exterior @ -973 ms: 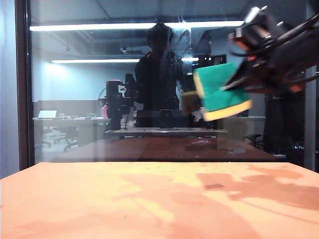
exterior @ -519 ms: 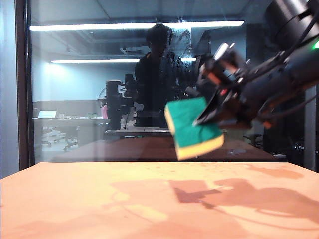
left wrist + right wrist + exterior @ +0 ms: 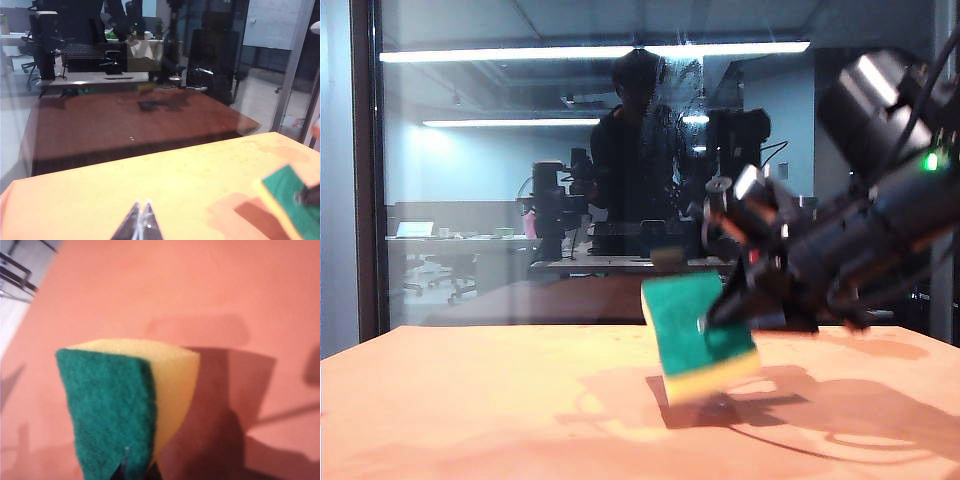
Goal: Pick up the sponge from the table, wipe the water off the glass, and finally place the sponge back on the table.
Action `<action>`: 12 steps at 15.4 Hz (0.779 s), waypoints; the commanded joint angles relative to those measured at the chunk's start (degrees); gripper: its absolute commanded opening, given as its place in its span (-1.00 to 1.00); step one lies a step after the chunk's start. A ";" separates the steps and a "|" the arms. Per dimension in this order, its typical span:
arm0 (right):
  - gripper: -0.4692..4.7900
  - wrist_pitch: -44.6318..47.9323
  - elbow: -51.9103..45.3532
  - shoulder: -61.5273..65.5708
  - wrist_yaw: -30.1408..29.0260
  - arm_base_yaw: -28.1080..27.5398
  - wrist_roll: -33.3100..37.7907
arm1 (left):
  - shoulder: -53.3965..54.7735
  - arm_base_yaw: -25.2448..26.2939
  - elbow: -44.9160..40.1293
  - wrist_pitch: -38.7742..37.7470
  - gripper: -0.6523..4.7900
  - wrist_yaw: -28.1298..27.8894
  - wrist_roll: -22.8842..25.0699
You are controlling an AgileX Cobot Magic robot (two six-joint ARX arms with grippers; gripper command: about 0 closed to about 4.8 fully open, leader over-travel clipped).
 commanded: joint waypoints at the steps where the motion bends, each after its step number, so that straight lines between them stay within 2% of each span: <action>1: -0.51 0.72 0.17 1.33 -2.58 0.04 1.44 | 0.09 0.00 0.17 0.92 -0.78 0.26 0.22; 2: -0.31 0.79 0.17 1.31 -2.58 0.04 1.44 | 0.09 0.00 0.17 0.92 -0.78 0.26 0.22; 4: -0.17 2.60 0.17 1.31 -2.56 0.04 1.44 | 0.09 0.00 0.17 0.92 -0.78 0.26 0.22; 8: -0.13 4.57 0.20 1.29 -0.74 -0.04 1.40 | 0.09 0.00 0.17 0.90 -0.78 0.26 0.22; 12: -0.19 9.35 0.28 1.27 3.69 -0.22 0.13 | 0.09 0.00 0.17 0.87 -0.78 0.26 0.22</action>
